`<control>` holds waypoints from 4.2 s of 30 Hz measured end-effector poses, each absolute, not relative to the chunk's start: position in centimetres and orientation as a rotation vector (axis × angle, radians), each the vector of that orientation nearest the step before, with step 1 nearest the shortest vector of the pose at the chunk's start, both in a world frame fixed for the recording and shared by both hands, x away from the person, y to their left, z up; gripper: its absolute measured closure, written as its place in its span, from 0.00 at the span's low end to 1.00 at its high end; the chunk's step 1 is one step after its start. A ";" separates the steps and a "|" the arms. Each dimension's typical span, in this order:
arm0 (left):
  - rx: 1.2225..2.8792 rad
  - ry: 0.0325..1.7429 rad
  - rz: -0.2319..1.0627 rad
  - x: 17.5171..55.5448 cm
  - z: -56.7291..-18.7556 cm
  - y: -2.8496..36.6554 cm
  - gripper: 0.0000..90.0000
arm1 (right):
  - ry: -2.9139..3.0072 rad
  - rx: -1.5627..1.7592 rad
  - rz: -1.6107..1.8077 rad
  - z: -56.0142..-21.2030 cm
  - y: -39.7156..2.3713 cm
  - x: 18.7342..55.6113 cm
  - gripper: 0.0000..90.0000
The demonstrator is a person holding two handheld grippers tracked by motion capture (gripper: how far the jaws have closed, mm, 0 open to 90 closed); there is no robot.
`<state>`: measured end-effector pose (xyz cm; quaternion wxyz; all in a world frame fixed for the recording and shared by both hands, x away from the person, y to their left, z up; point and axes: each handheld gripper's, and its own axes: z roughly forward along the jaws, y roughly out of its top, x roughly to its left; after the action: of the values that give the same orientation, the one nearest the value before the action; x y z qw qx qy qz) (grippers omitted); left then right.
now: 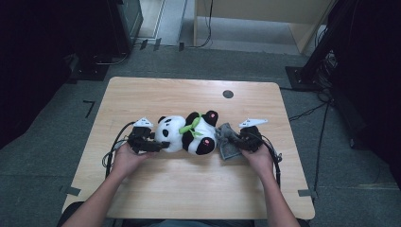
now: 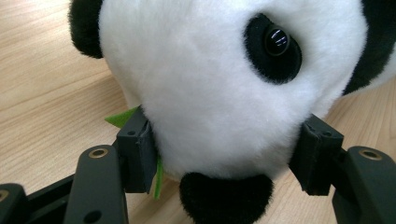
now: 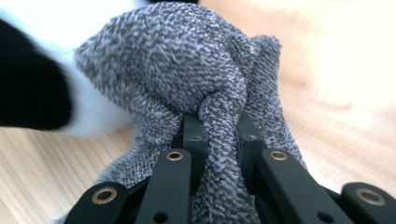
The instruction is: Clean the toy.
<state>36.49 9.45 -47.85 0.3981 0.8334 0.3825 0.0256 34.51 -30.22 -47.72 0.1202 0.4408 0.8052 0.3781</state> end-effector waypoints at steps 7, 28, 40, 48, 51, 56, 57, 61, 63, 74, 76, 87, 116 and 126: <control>2.087 1.041 0.055 36.4 -47.4 9.0 0.41 | 2.253 1.209 1.211 -44.3 -29.5 33.8 0.89; 2.096 1.035 0.089 35.8 -47.4 8.7 0.40 | 2.270 0.877 1.440 -36.5 -21.3 30.5 0.89; 2.074 0.995 0.068 35.7 -47.9 8.9 0.29 | 2.383 0.923 1.240 -41.1 -18.0 32.6 0.89; 2.079 0.958 0.100 35.6 -48.0 8.8 0.18 | 2.367 0.966 1.258 -41.1 -18.7 34.1 0.89; 2.087 0.945 0.132 35.6 -47.9 8.9 0.17 | 2.374 0.972 1.248 -41.0 -18.4 34.4 0.89; 2.100 0.887 0.211 35.1 -47.5 9.1 0.17 | 2.366 0.973 1.244 -40.9 -18.3 34.7 0.89; 2.100 0.874 0.216 35.0 -47.4 9.2 0.17 | 2.364 0.980 1.246 -40.8 -18.3 34.8 0.89; 2.049 0.850 0.233 34.8 -46.9 9.7 0.17 | 2.367 0.994 1.231 -40.4 -18.1 35.4 0.89; 2.021 0.829 0.245 34.7 -46.8 9.8 0.17 | 2.371 1.009 1.227 -40.2 -17.9 35.7 0.89; 2.054 0.833 0.350 36.5 -48.5 8.5 0.14 | 2.405 1.037 1.210 -40.0 -17.3 37.3 0.89; 2.051 0.815 0.370 36.8 -48.8 8.2 0.15 | 2.415 1.045 1.216 -40.0 -17.4 37.5 0.89; 2.073 0.772 0.456 37.4 -48.8 7.0 0.59 | 2.423 1.062 1.192 -40.4 -18.1 38.2 0.89; 2.002 1.063 0.037 35.7 -44.2 8.5 0.69 | 2.340 0.944 1.339 -35.0 -16.0 35.7 0.89; 2.006 1.075 0.023 36.0 -44.3 8.4 0.69 | 2.378 1.043 1.284 -41.0 -13.3 35.5 0.89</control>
<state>36.01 8.39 -44.33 0.4195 0.8000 0.4288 0.0093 35.55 -13.26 -41.01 0.1221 0.3575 0.8148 0.4398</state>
